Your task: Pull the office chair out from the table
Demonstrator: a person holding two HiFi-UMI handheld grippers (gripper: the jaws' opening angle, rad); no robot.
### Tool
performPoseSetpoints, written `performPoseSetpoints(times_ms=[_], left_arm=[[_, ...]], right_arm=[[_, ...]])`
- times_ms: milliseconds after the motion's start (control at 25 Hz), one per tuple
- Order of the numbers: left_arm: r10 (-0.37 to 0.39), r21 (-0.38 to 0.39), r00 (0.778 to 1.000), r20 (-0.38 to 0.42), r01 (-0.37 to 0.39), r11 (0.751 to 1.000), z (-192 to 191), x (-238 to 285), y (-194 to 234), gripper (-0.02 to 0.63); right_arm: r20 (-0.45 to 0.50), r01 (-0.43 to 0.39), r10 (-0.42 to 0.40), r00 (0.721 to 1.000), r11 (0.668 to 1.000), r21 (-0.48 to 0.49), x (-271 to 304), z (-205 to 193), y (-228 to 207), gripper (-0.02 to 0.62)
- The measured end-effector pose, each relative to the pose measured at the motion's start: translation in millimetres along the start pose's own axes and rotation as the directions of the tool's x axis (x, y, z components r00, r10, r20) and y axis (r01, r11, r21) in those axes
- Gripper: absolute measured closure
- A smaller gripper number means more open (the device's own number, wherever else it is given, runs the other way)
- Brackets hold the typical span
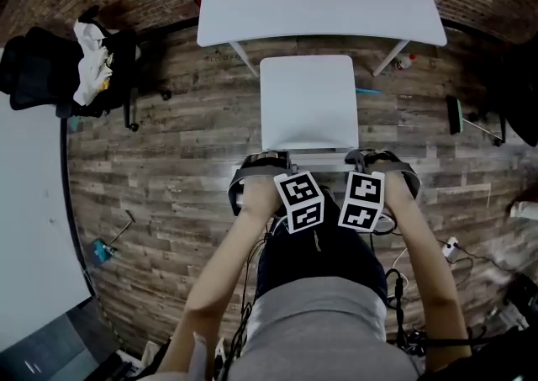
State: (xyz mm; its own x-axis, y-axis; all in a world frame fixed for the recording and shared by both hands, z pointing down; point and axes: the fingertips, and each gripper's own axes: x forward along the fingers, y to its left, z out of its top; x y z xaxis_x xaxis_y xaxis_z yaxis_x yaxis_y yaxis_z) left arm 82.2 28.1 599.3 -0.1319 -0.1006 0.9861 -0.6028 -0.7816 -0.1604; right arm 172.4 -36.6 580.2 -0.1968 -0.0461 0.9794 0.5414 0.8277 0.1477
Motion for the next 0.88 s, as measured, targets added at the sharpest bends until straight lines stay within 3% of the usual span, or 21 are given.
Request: performPoseSetpoints(times_ms=[480, 880], left_arm=[[-0.009, -0.048, 1.0, -0.019, 0.008, 0.999, 7.6, -10.4, -55.1, 0.523], [-0.026, -0.083, 0.999, -0.025, 0.023, 0.996, 10.3, -14.0, -75.6, 0.522]], right_arm=[[0.014, -0.023, 0.024, 1.0, 0.998, -0.051, -10.6, -11.4, 48.8, 0.512], [0.033, -0.045, 0.047, 0.998, 0.996, -0.072, -14.5, -14.9, 66.3, 0.512]])
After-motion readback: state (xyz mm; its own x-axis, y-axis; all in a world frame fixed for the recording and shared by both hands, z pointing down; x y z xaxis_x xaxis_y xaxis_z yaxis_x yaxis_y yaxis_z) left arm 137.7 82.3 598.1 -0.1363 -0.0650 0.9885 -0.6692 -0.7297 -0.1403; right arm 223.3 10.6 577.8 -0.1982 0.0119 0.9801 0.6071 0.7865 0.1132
